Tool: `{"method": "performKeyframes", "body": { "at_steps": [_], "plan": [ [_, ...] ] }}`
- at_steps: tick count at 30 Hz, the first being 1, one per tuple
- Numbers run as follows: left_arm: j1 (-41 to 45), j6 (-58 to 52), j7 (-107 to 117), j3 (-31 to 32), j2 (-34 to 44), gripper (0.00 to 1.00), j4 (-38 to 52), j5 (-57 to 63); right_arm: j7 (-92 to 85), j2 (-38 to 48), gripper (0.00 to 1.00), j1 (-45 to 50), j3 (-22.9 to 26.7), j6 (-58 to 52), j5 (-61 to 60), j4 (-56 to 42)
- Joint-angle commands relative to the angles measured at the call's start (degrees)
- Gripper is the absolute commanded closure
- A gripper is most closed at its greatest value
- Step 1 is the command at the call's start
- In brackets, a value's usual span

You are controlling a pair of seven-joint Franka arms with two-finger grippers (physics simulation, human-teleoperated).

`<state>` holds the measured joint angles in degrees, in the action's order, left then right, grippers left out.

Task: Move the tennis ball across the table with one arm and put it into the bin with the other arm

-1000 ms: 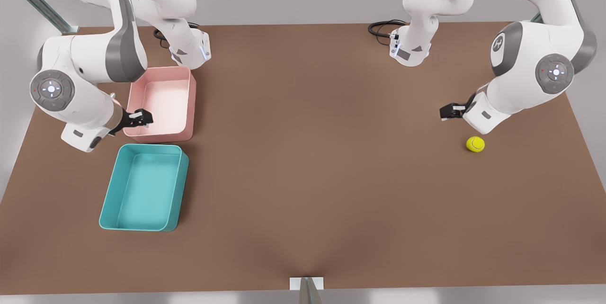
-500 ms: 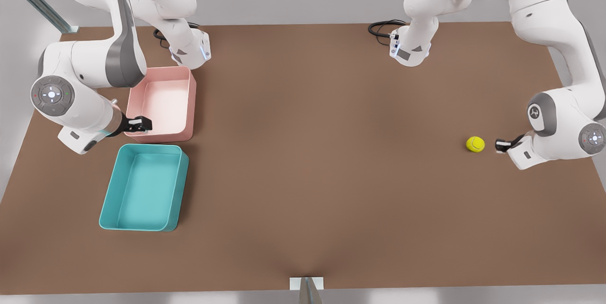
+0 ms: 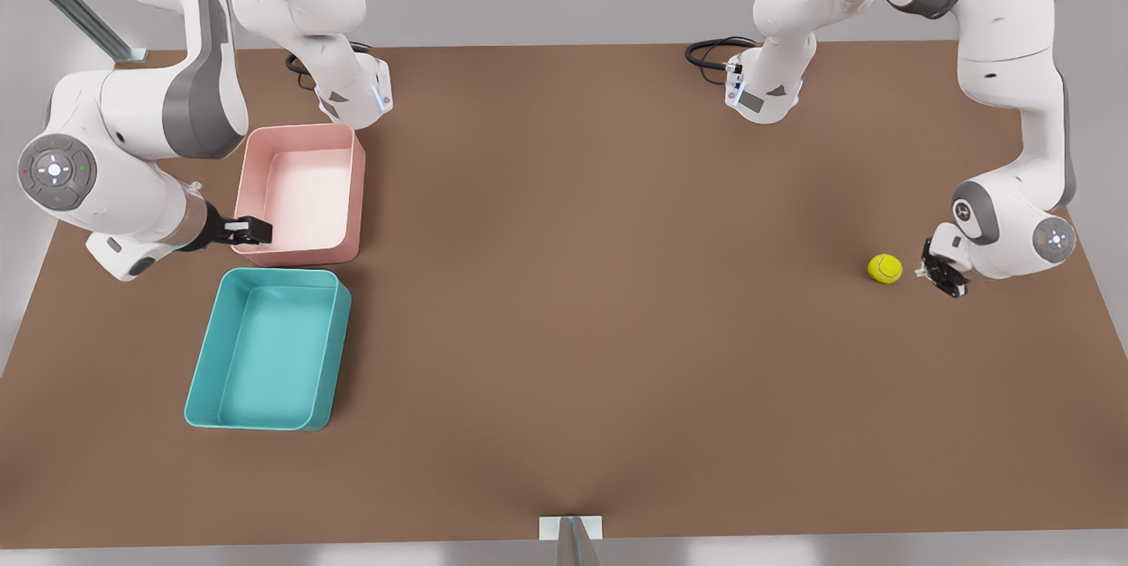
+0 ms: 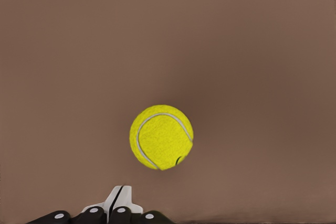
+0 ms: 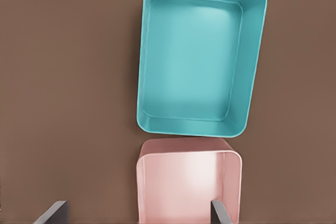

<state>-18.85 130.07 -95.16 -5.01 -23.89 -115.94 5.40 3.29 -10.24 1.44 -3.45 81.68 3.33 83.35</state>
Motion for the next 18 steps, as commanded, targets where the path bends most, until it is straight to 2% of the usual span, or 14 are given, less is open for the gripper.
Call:
{"method": "performKeyframes", "body": {
  "at_steps": [1,3,7,18],
  "plan": [
    [-0.2,5.2,-42.1,0.0,0.0,0.79,-1.0,0.7,2.9,0.0,0.0,0.1,0.0,-0.2,-0.4,0.3],
    [-0.8,6.8,-30.8,0.1,0.0,0.79,-1.5,7.6,2.8,0.0,0.0,0.1,0.0,-0.2,-0.4,0.3],
    [-1.7,8.9,-19.7,0.1,-0.2,0.79,-4.6,7.4,2.8,-0.1,0.0,0.1,0.0,-0.1,-0.4,0.3],
    [-4.9,10.7,-24.6,0.1,-1.0,0.79,-6.3,7.6,2.8,-0.4,0.0,0.1,0.1,-0.1,-0.3,0.8]
  ]
}}
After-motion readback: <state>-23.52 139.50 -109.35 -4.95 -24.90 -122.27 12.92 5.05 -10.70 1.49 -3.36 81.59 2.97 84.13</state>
